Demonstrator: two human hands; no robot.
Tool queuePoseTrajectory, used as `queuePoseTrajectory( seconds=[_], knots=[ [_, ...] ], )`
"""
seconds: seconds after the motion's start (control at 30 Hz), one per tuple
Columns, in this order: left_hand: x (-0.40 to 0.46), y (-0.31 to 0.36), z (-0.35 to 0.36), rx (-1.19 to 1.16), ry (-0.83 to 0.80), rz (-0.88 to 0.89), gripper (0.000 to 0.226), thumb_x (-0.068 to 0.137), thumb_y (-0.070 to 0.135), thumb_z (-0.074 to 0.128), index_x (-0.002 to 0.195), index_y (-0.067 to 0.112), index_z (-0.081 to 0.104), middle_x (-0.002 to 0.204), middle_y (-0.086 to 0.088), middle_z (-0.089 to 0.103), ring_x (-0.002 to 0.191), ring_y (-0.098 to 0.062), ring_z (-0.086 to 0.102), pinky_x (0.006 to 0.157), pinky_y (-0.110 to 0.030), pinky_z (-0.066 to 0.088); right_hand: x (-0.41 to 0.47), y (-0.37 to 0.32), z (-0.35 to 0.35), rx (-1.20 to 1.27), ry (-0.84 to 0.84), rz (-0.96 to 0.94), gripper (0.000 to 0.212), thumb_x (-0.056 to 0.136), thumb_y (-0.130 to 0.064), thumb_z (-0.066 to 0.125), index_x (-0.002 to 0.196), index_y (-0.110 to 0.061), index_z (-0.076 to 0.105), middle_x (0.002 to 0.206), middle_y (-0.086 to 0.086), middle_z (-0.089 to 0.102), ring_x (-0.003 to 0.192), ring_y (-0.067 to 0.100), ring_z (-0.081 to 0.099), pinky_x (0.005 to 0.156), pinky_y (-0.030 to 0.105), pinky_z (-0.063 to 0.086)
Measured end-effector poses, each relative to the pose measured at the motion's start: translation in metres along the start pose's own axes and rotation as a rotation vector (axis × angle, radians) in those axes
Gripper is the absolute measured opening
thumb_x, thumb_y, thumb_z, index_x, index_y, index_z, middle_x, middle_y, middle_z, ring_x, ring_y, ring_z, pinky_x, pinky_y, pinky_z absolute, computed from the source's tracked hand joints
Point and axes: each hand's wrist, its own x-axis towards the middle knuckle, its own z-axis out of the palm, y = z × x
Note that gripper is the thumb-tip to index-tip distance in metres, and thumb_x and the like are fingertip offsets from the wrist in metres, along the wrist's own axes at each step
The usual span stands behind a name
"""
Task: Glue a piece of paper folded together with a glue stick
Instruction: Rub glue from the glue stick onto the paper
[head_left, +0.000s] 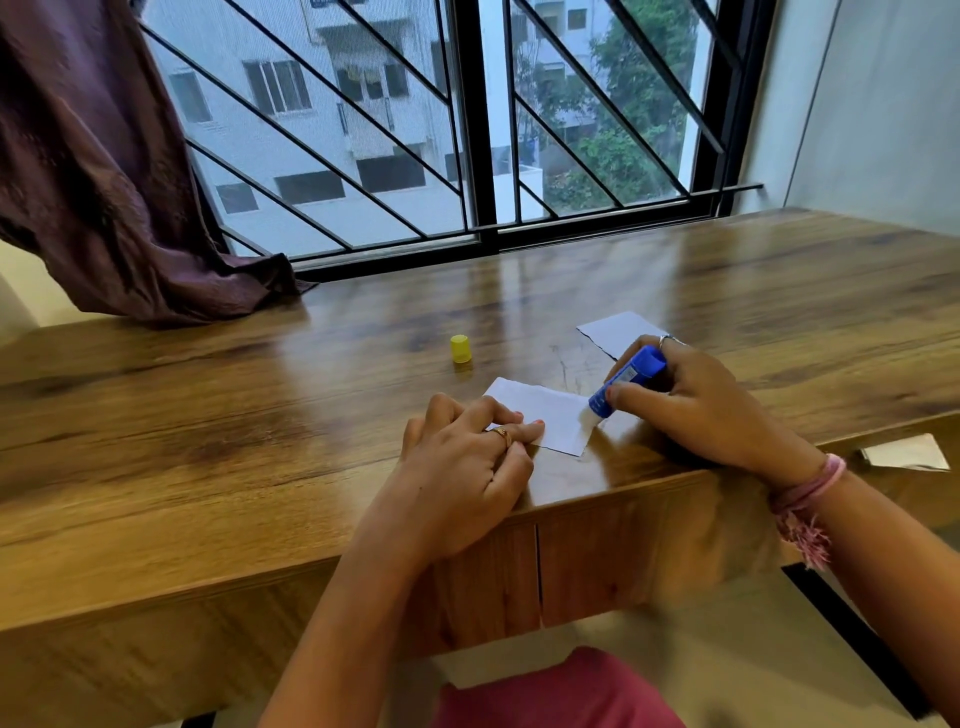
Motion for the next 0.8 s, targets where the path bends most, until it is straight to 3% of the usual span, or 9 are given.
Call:
queuePoseTrajectory(
  seconds=[0.13,0.27,0.4,0.57,0.7,0.8],
  knots=[
    [-0.0005,0.0001,-0.001,0.0,-0.011,0.006,0.053,0.087,0.046,0.018,0.131,0.046,0.048,0.13,0.026,0.043,0.109,-0.002,0.023,0.085,-0.022,0.01,-0.0039,-0.004,-0.0004,0.022,-0.113,-0.085,0.011,0.075,-0.027,0.063,0.078,-0.016,0.062,0.059,-0.012,0.055,0.051,0.004,0.047,0.051,0.019,0.036],
    [0.0,-0.0005,-0.0002,-0.01,-0.007,0.0,0.053,0.087,0.047,0.018,0.13,0.047,0.049,0.13,0.027,0.044,0.11,-0.003,0.024,0.087,-0.023,0.011,-0.0018,-0.0021,-0.001,0.024,-0.069,-0.061,0.009,0.08,-0.02,0.068,0.078,-0.012,0.063,0.058,-0.007,0.051,0.052,0.006,0.044,0.055,0.025,0.037],
    [0.0003,-0.0021,0.0008,-0.011,-0.012,0.003,0.053,0.087,0.047,0.018,0.131,0.047,0.048,0.131,0.027,0.044,0.109,-0.003,0.023,0.088,-0.025,0.012,-0.0049,-0.007,-0.0008,0.042,-0.159,-0.112,0.011,0.077,-0.023,0.064,0.082,-0.013,0.063,0.059,-0.014,0.057,0.049,0.002,0.048,0.051,0.015,0.035],
    [0.0013,-0.0027,0.0019,-0.02,-0.006,0.002,0.053,0.087,0.048,0.018,0.13,0.047,0.049,0.131,0.027,0.044,0.106,0.0,0.021,0.086,-0.023,0.011,-0.0032,-0.0055,0.0,0.014,-0.093,-0.089,0.022,0.075,-0.031,0.063,0.081,-0.009,0.062,0.06,-0.007,0.054,0.052,0.005,0.047,0.054,0.02,0.036],
    [0.0012,-0.0047,0.0029,-0.013,-0.006,0.011,0.054,0.087,0.047,0.018,0.131,0.046,0.048,0.132,0.026,0.044,0.104,0.002,0.02,0.085,-0.023,0.011,-0.0062,-0.0064,0.0,0.033,-0.179,-0.13,0.013,0.078,-0.027,0.063,0.084,-0.016,0.063,0.061,-0.016,0.058,0.051,0.003,0.05,0.051,0.013,0.034],
    [0.002,-0.0046,0.0031,-0.01,-0.009,0.01,0.054,0.087,0.047,0.017,0.131,0.046,0.048,0.131,0.027,0.044,0.104,0.0,0.021,0.084,-0.023,0.01,-0.0043,-0.0034,0.0,0.024,-0.128,-0.111,0.017,0.077,-0.03,0.062,0.083,-0.014,0.063,0.062,-0.017,0.058,0.054,0.004,0.051,0.053,0.013,0.036]
  ],
)
